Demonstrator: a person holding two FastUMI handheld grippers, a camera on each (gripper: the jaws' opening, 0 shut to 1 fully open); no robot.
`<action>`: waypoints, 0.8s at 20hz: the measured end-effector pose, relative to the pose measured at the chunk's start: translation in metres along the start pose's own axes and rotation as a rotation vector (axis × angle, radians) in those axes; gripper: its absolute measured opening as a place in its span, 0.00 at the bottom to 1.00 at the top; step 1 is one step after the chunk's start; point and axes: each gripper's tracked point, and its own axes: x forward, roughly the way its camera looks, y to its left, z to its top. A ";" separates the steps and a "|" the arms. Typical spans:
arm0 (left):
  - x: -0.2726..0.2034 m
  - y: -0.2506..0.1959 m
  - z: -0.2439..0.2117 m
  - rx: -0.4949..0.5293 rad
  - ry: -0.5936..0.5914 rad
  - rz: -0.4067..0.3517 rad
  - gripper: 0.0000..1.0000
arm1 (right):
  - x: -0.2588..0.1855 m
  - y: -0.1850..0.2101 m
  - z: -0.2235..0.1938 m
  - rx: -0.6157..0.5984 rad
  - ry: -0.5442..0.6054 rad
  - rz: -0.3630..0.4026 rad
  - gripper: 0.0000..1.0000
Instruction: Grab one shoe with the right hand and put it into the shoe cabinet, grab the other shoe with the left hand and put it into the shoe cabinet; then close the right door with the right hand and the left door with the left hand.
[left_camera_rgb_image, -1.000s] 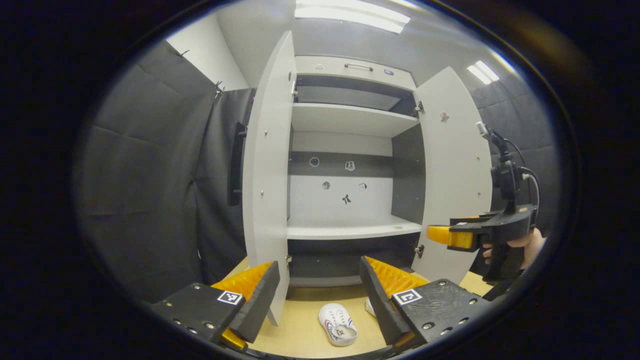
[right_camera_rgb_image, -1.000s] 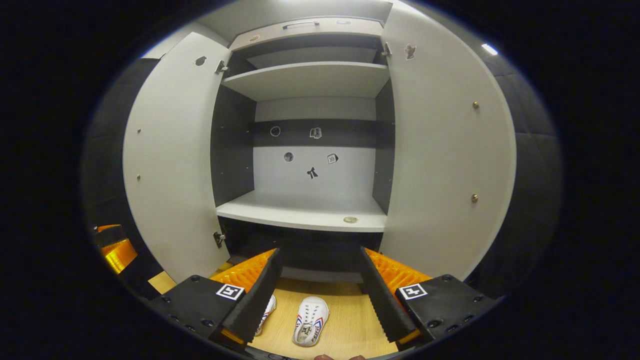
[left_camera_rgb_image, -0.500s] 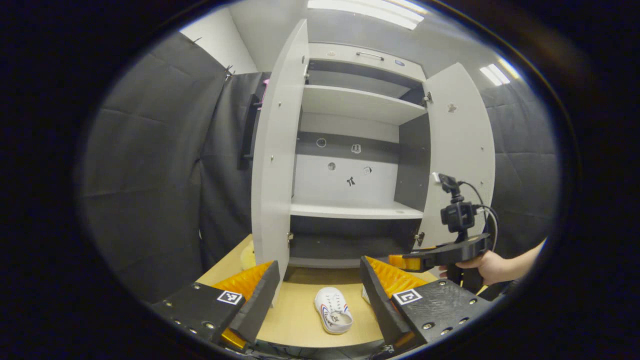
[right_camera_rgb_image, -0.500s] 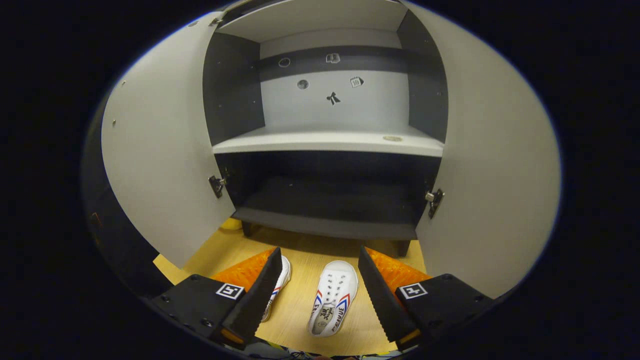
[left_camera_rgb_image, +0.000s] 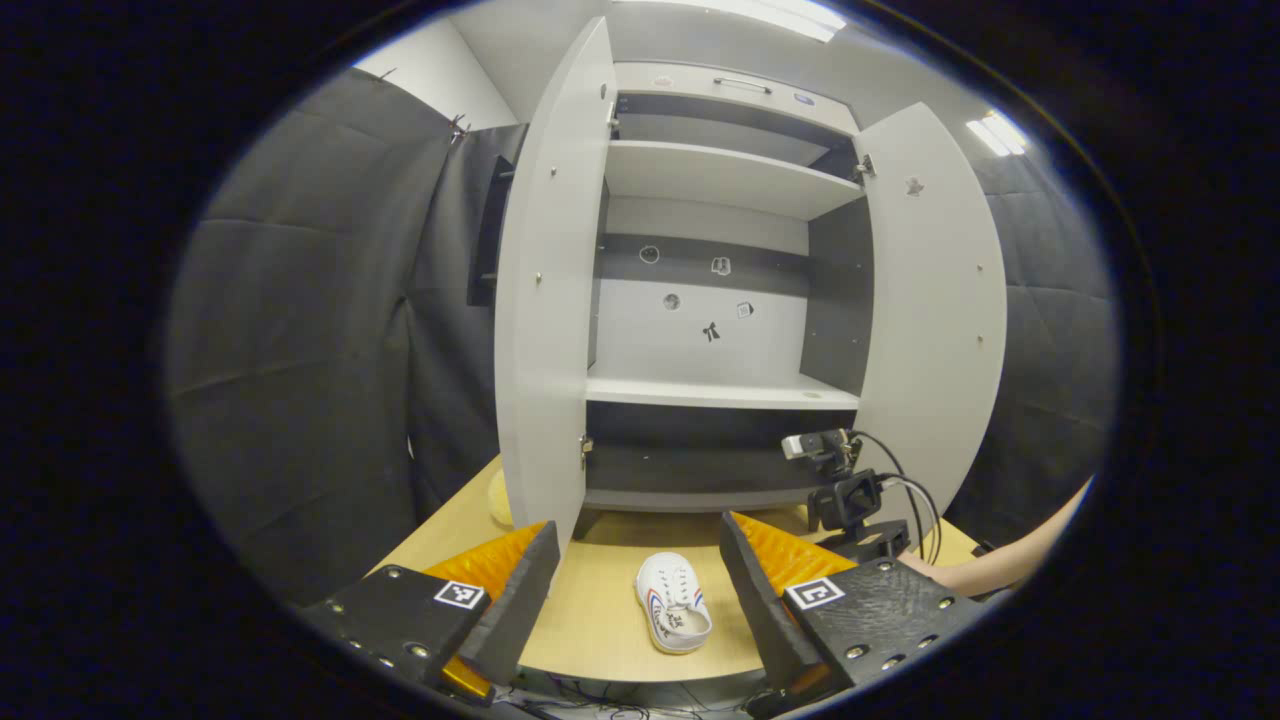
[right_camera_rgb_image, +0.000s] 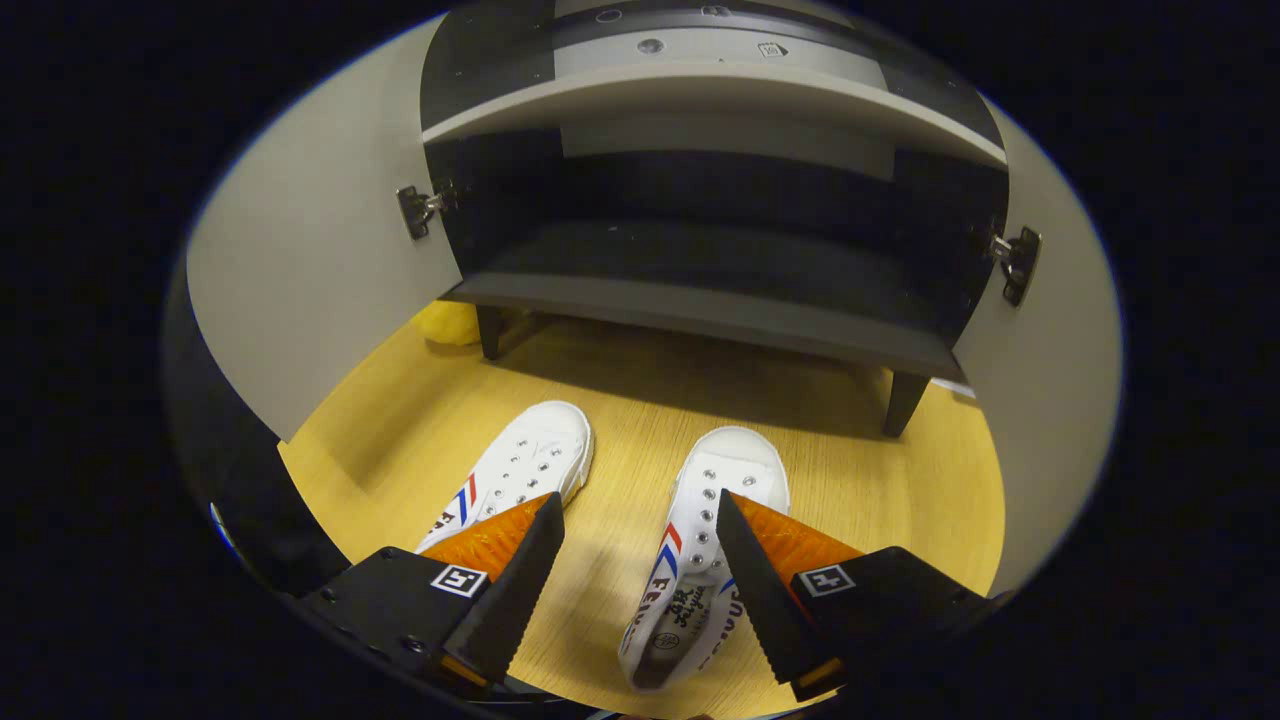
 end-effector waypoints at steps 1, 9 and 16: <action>0.002 -0.002 -0.002 0.002 0.008 0.005 0.92 | 0.007 -0.004 -0.008 0.006 0.020 -0.014 0.96; 0.014 -0.002 -0.002 0.010 0.027 0.039 0.90 | 0.037 -0.026 -0.031 -0.073 0.124 -0.147 0.54; 0.013 0.009 0.006 0.020 -0.004 0.069 0.95 | 0.033 -0.024 -0.031 -0.103 0.158 -0.179 0.17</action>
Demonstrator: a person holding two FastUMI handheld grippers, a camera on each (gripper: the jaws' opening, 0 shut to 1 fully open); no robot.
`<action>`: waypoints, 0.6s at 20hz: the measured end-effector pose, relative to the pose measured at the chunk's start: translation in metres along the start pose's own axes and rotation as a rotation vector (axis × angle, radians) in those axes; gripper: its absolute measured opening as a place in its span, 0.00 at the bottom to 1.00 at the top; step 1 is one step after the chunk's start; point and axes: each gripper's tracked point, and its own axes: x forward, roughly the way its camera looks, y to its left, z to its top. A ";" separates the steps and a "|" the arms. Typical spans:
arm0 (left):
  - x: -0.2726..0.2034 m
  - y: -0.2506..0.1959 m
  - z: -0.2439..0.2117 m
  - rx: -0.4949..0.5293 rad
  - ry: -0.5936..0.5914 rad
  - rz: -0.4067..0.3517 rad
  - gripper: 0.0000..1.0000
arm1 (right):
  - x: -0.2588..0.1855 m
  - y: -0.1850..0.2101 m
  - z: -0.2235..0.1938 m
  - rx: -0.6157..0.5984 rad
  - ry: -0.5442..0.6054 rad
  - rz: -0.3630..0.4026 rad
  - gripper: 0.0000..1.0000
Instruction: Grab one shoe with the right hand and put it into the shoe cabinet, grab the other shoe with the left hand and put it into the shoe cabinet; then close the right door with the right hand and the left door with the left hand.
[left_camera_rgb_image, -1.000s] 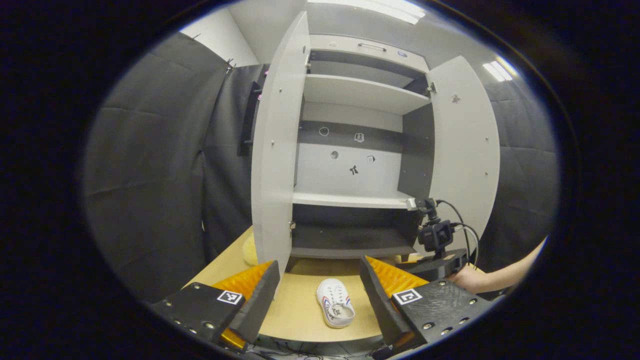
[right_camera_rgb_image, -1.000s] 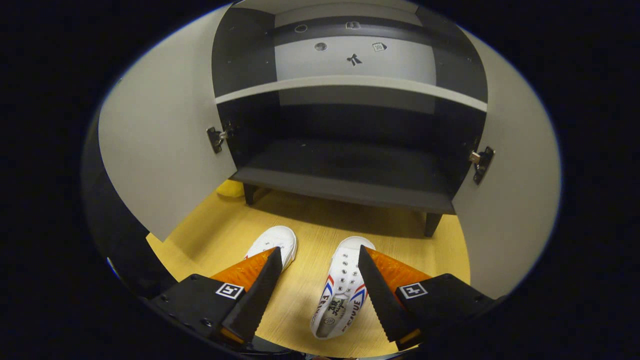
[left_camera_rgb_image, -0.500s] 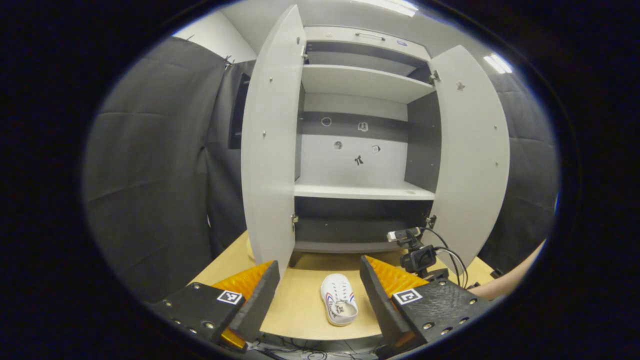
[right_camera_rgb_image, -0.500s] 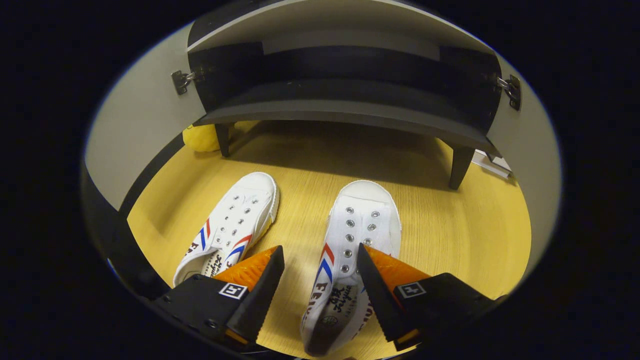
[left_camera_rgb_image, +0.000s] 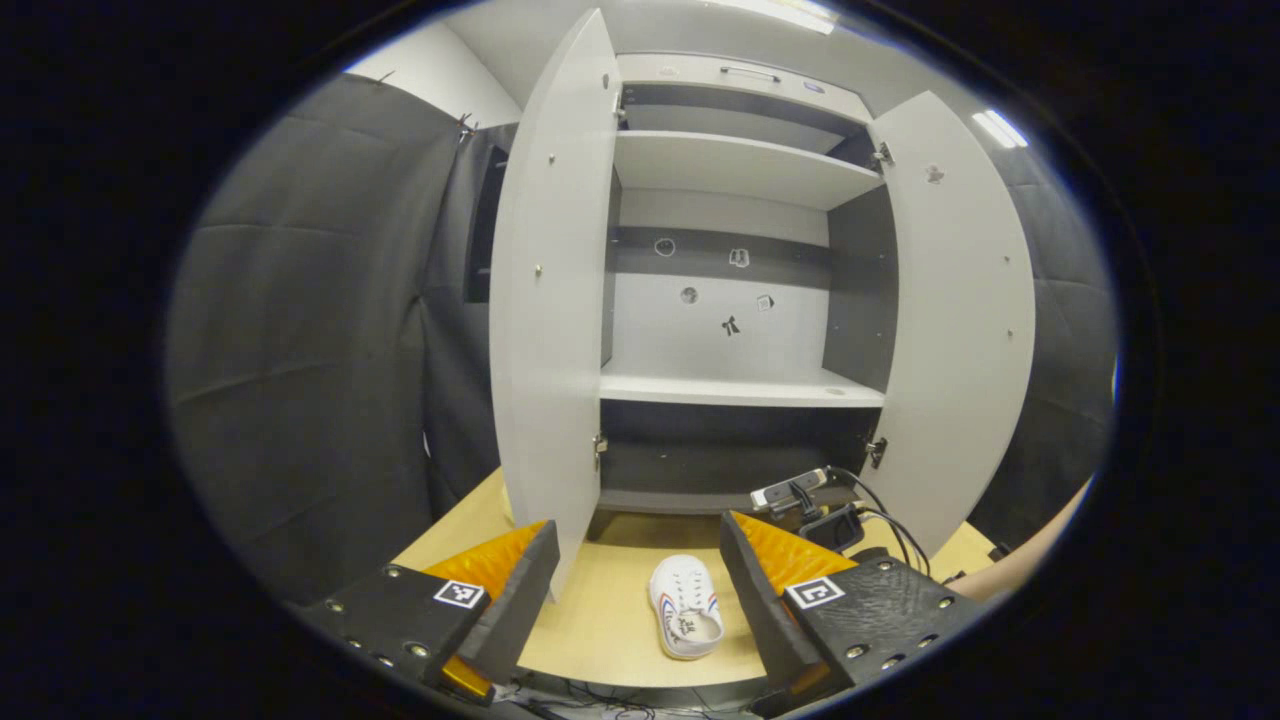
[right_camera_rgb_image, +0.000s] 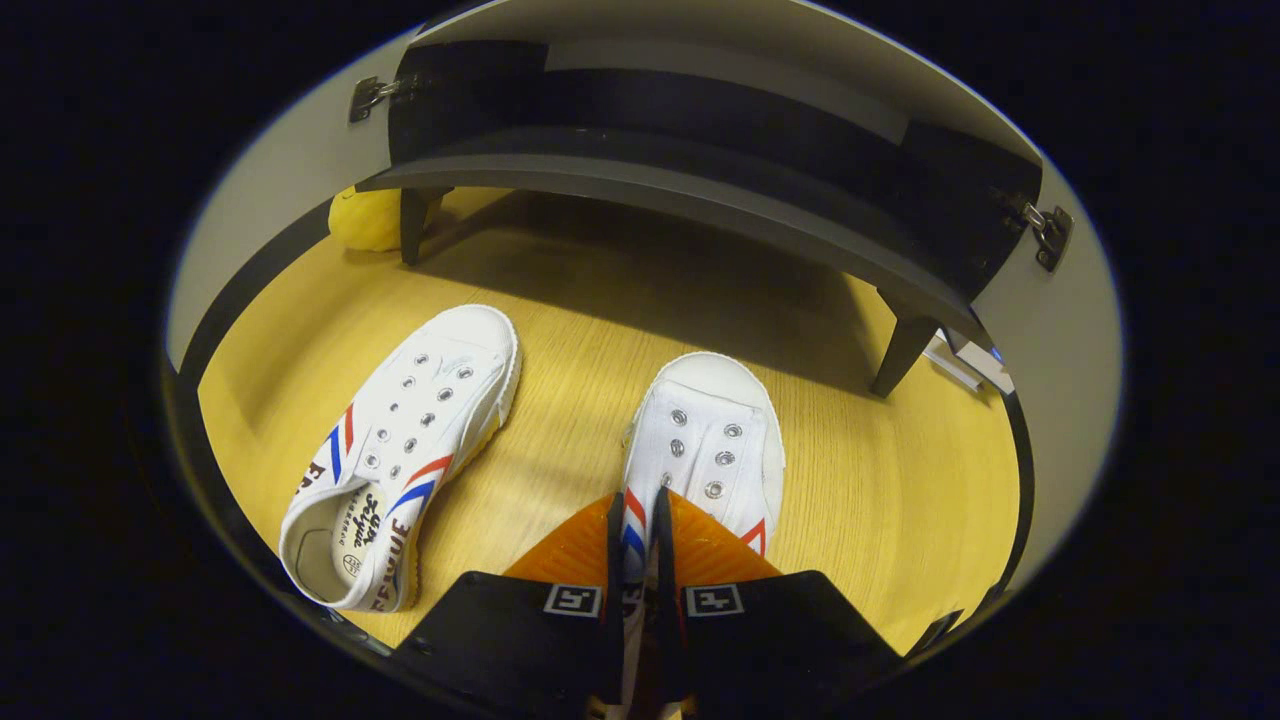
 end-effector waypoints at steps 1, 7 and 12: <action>-0.002 0.003 0.002 0.009 -0.010 0.002 0.95 | 0.008 0.000 -0.001 0.007 0.011 0.012 0.06; -0.016 0.011 0.000 0.016 -0.026 -0.003 0.90 | -0.019 -0.014 0.009 0.088 -0.021 0.076 0.03; -0.027 0.012 0.005 0.035 -0.058 -0.032 0.90 | -0.071 -0.035 0.040 0.167 -0.132 0.073 0.03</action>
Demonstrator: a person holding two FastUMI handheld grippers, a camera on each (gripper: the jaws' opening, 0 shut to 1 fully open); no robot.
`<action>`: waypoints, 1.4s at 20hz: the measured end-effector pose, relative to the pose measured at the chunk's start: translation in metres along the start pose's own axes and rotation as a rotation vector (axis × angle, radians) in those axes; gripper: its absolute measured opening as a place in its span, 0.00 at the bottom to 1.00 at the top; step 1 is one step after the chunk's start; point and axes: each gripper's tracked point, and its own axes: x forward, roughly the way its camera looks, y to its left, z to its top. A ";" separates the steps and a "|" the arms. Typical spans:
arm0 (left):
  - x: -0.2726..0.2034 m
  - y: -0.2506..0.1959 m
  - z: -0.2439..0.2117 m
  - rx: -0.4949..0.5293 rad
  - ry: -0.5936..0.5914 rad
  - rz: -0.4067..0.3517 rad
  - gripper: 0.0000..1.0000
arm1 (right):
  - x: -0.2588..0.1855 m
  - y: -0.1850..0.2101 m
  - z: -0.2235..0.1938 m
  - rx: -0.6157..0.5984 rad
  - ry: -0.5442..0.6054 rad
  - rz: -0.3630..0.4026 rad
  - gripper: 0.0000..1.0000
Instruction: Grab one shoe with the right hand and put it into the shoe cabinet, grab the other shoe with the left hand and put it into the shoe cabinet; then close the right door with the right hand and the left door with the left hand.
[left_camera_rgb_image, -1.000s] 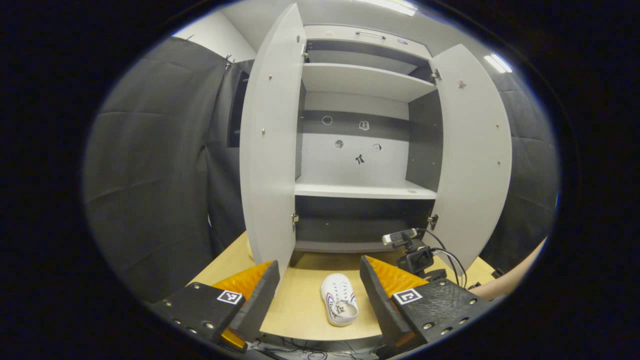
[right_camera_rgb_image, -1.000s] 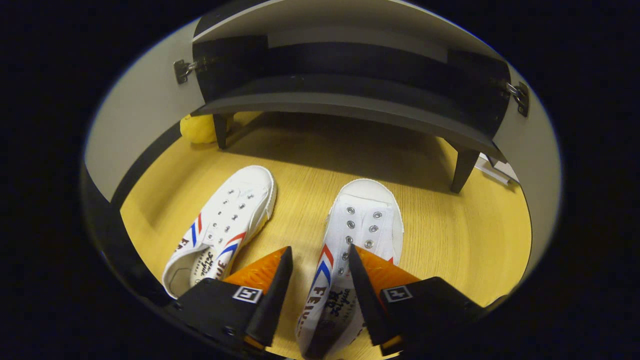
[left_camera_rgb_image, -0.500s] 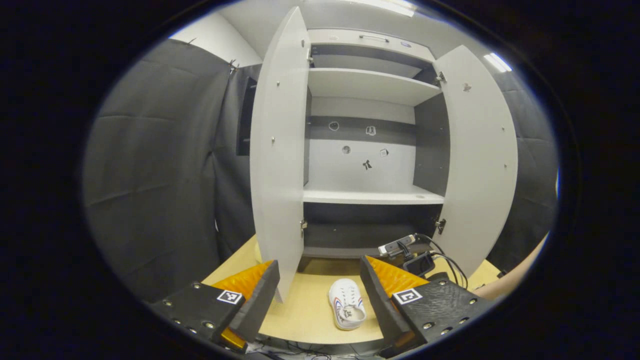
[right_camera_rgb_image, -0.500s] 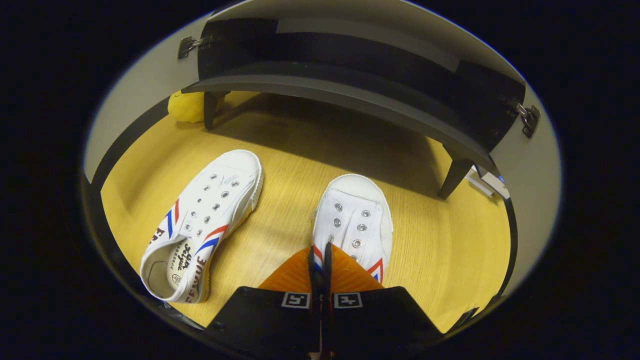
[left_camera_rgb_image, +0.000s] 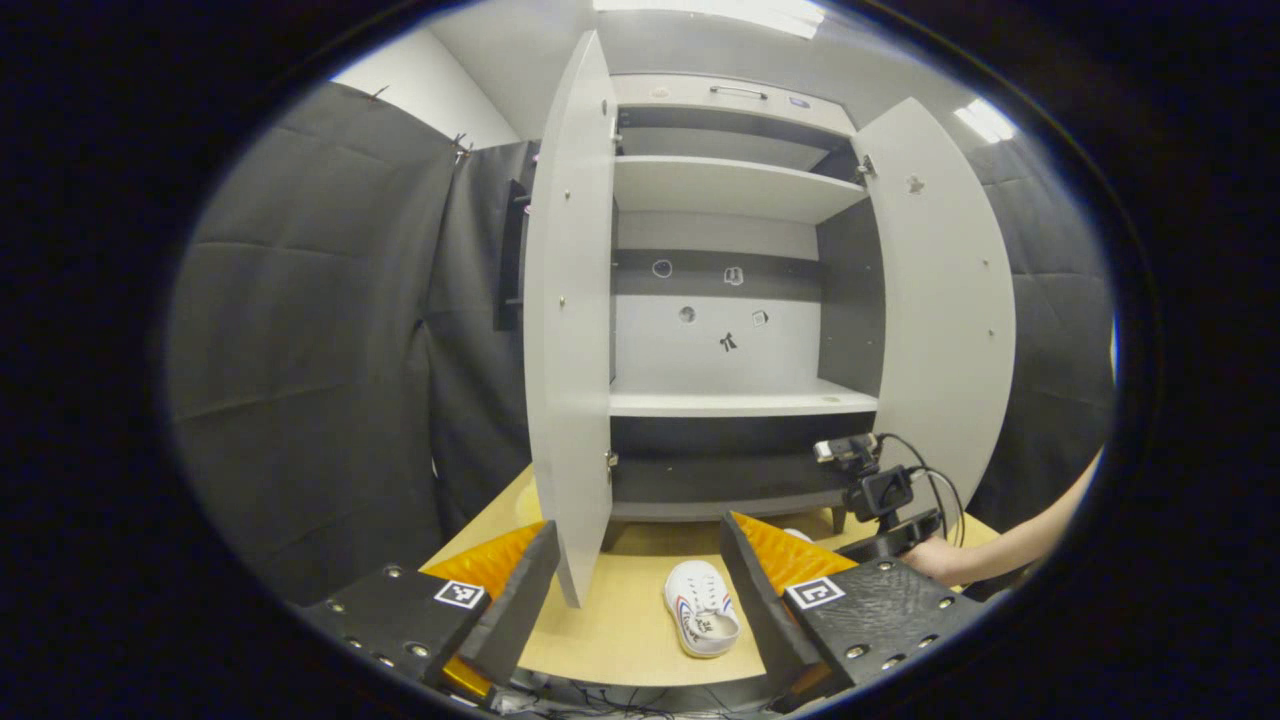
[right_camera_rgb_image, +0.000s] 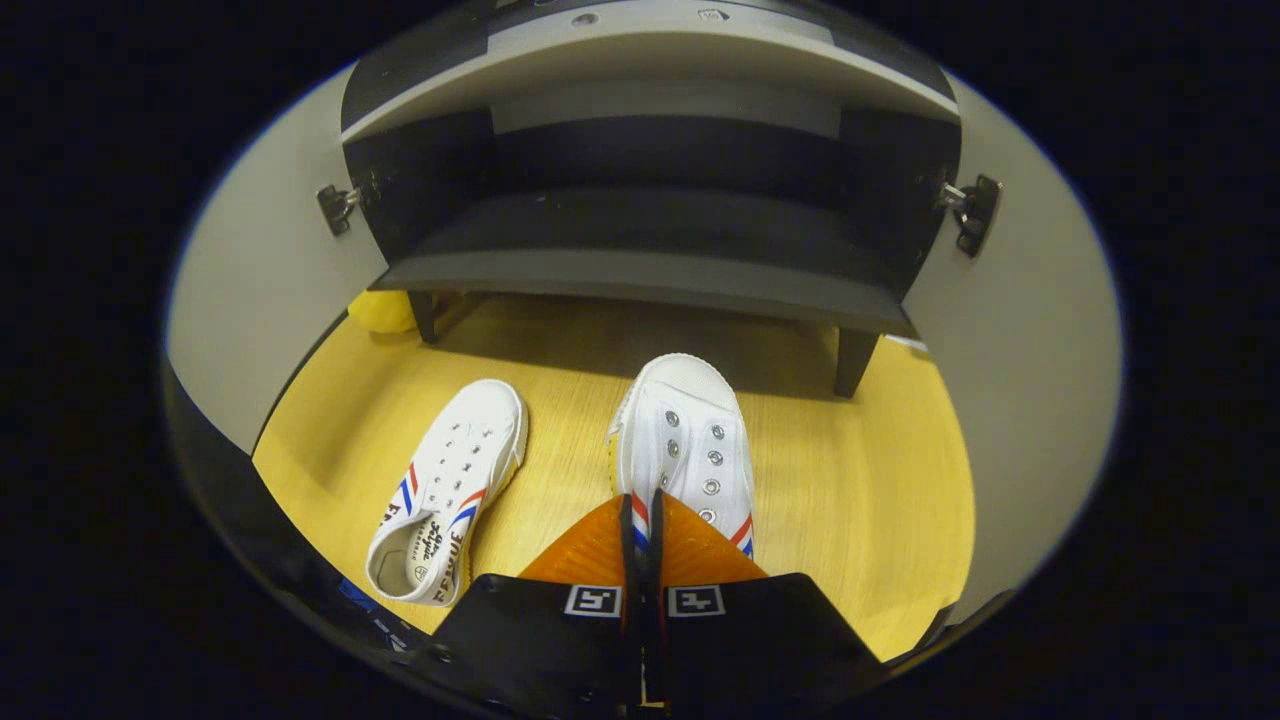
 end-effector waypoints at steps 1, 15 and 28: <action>-0.002 -0.001 0.001 0.004 -0.007 -0.009 0.90 | -0.012 0.001 0.008 -0.009 -0.033 0.001 0.03; 0.012 -0.047 0.025 0.038 -0.060 -0.163 0.90 | -0.188 0.020 0.210 0.047 -0.527 0.115 0.02; 0.070 -0.035 0.053 0.032 -0.025 0.008 0.90 | -0.104 -0.033 0.394 0.139 -0.691 0.066 0.02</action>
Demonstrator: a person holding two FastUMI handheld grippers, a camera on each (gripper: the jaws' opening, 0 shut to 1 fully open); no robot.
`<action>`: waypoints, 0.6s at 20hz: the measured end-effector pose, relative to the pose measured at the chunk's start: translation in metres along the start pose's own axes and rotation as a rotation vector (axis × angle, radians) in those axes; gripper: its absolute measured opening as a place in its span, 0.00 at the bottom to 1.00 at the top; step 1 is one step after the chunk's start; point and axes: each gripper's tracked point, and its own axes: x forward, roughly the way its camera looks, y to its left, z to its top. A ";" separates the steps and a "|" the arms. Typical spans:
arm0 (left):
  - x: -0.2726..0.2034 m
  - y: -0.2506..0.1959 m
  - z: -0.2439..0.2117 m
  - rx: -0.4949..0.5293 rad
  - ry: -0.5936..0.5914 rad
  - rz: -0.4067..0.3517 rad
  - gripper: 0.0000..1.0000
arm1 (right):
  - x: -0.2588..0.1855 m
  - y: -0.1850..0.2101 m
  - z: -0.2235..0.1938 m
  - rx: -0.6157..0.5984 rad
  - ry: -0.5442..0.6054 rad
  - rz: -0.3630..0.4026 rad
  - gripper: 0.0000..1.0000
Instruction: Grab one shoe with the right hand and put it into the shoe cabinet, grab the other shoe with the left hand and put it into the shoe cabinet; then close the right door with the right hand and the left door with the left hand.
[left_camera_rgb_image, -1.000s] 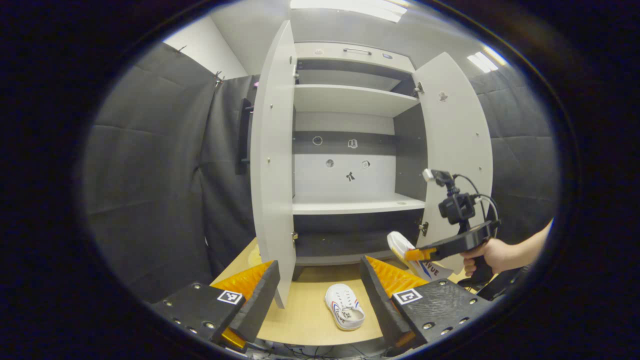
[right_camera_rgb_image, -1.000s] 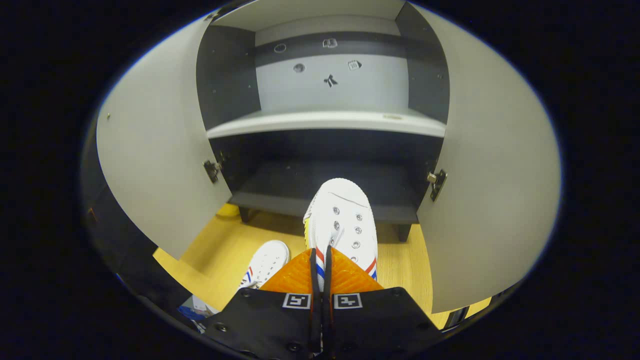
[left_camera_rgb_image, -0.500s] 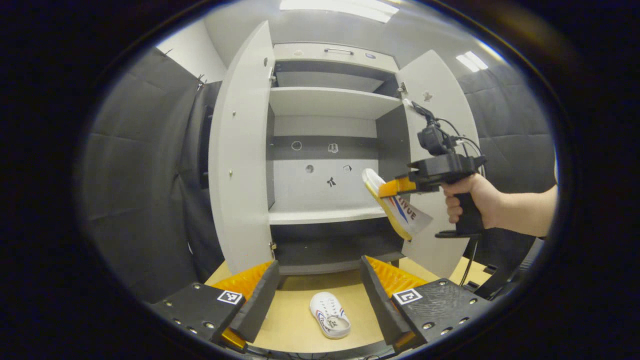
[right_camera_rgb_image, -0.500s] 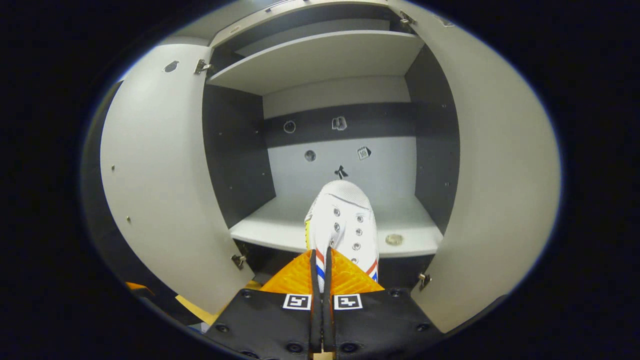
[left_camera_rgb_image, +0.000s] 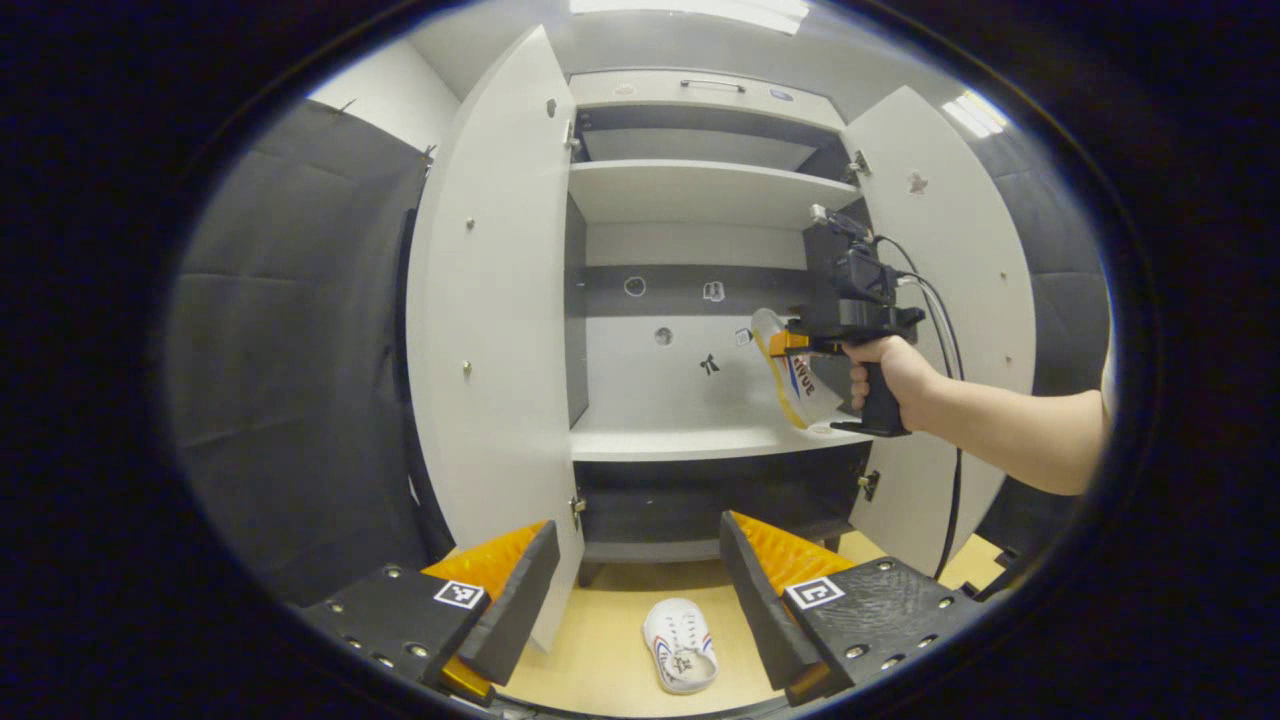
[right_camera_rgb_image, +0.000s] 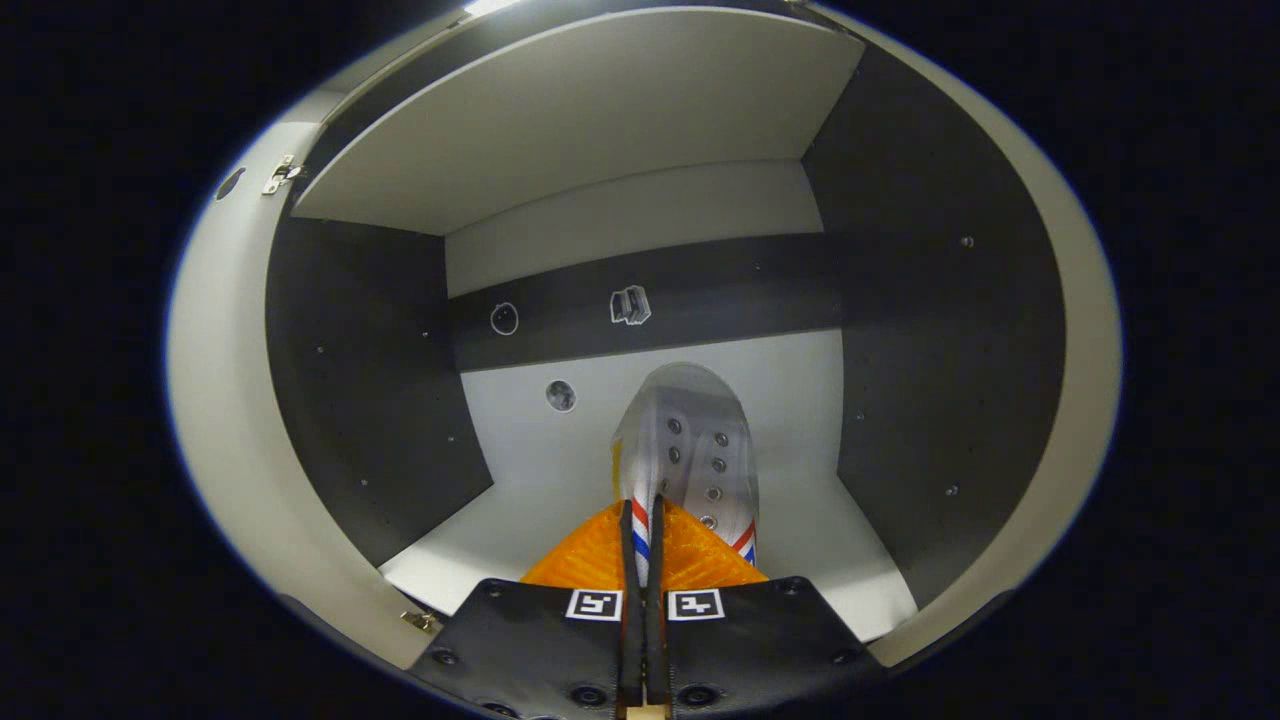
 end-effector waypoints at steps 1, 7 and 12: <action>0.002 -0.001 0.003 0.000 0.002 0.016 0.90 | 0.010 -0.002 -0.007 0.006 0.014 -0.008 0.03; 0.002 -0.004 0.006 0.023 0.031 0.087 0.90 | 0.044 -0.006 -0.026 0.042 0.053 -0.010 0.02; -0.012 -0.012 0.008 0.037 0.041 0.127 0.90 | 0.064 -0.001 -0.044 0.100 0.112 0.000 0.06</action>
